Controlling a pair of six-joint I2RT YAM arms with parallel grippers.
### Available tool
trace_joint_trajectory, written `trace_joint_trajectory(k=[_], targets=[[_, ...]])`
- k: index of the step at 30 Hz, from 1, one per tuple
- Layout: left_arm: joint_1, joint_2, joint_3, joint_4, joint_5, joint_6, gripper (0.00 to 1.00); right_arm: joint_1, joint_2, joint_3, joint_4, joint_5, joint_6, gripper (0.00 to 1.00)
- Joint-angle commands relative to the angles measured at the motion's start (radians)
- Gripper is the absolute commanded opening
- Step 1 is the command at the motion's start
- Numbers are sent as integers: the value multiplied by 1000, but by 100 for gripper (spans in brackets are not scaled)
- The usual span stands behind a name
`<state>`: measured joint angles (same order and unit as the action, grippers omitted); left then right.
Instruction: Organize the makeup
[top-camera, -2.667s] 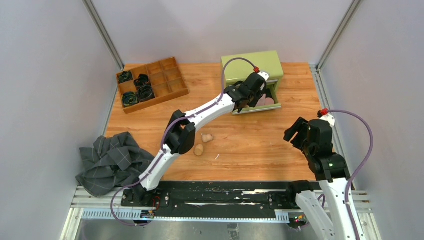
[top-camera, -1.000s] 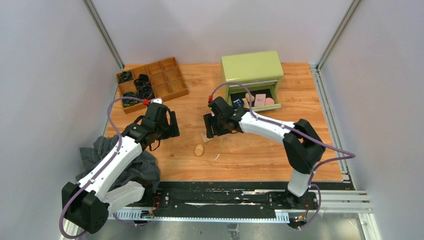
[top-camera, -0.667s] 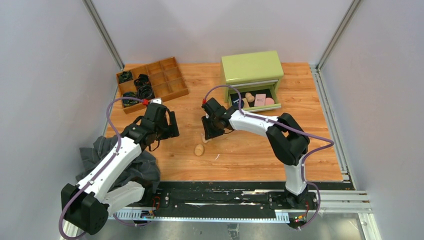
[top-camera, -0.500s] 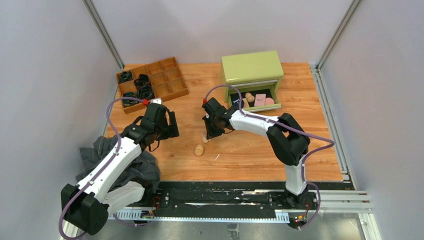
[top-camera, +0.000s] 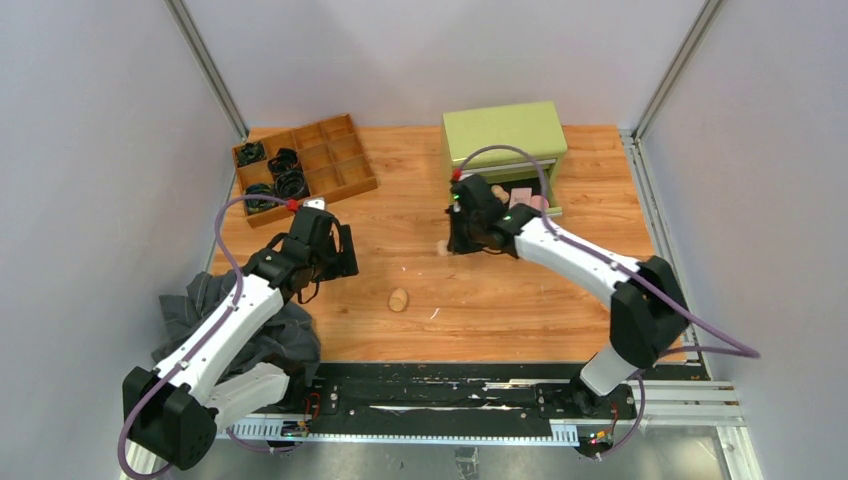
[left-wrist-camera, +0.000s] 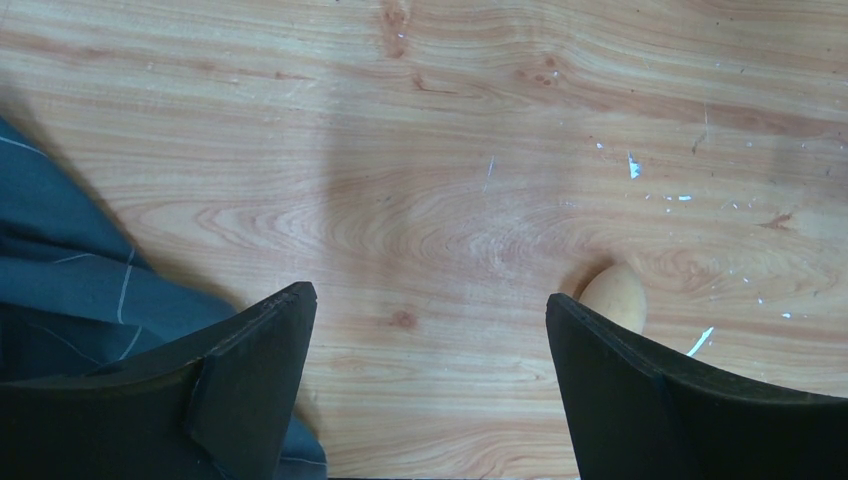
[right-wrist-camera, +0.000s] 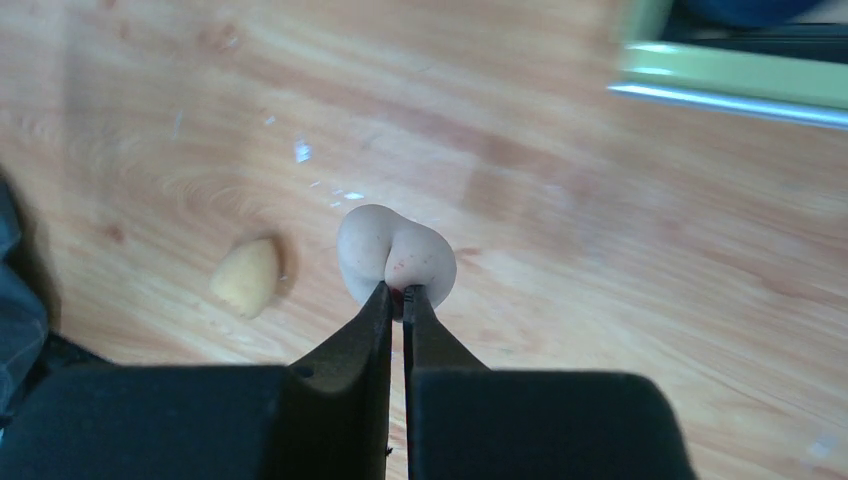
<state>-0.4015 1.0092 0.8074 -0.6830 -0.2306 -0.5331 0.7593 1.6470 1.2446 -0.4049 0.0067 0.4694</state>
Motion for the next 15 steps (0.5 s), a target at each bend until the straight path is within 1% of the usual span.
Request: trace_joint_trajectory(k=[1,4,7,10,15], targets=[[8,8,-1,32,11,13,90,-192,-127,-84,-37,45,-9,1],[9,22,-1,51,28,13,90,-316,-175,-116,9,16,-22,1],[8,41,0,68,57,15,90,-397,-154,-70,17,25,-43,1],[6,58,12,75,97,28,90,-450,-97,-8,34,19,-55,1],[5,80,19,78,175,63,92,-494,42,108,30,16,-60,1]])
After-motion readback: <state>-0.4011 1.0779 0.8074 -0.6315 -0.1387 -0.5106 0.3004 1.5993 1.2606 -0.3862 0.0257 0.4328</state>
